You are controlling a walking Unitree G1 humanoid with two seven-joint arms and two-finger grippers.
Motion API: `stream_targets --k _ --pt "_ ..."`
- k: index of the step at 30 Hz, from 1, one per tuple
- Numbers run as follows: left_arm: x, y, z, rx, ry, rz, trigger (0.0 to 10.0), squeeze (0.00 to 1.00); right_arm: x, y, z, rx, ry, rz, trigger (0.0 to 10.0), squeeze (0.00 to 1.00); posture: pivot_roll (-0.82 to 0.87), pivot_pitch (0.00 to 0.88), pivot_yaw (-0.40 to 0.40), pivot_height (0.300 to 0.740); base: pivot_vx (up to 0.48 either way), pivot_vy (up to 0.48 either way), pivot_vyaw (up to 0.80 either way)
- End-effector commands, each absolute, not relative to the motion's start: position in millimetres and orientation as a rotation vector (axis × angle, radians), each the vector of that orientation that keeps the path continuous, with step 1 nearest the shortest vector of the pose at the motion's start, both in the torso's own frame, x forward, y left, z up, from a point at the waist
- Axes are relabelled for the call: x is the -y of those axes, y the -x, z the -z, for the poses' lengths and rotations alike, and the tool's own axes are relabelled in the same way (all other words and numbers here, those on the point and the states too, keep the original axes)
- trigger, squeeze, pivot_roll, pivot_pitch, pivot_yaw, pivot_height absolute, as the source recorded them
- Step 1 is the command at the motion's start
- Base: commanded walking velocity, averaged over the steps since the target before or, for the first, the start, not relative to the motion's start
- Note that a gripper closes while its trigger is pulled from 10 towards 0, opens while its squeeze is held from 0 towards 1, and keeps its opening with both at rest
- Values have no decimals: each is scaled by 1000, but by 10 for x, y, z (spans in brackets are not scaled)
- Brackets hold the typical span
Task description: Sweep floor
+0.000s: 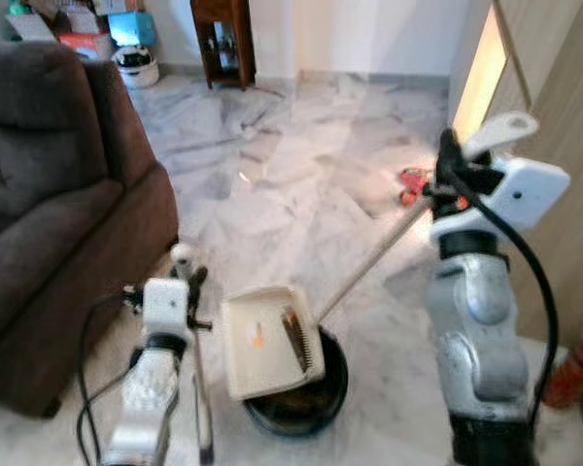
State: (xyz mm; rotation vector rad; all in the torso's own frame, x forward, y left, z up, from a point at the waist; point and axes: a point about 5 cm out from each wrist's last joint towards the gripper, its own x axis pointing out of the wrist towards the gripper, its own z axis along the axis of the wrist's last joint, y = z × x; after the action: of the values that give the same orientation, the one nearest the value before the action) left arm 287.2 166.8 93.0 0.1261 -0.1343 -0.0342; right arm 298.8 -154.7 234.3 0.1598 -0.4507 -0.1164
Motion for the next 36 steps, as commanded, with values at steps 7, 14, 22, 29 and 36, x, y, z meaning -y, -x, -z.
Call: stream_targets --k 7,14,22,29,36 --pt "-1746 -2859 -988 169 -145 21 10000 0 1435 -2938 -2499 523 -184 60 10000 0 109 0 54 740 0 0 0" --pt "-1737 -2859 -991 171 -144 24 10000 0 1365 -2913 -2548 552 -178 27 10000 0 111 0 54 740 0 0 0" --pt "-1738 -2856 -994 173 -144 26 10000 0 1137 -2822 -2637 622 -169 -67 10000 0 110 0 54 740 0 0 0" --pt "-1735 -2858 -998 175 -144 27 10000 0 934 -2734 -2668 677 -130 -146 10000 0 113 0 54 740 0 0 0" --pt "-1730 -2856 -998 176 -146 31 10000 0 746 -2644 -2685 735 -29 -222 10000 0 112 1 55 740 0 0 0"
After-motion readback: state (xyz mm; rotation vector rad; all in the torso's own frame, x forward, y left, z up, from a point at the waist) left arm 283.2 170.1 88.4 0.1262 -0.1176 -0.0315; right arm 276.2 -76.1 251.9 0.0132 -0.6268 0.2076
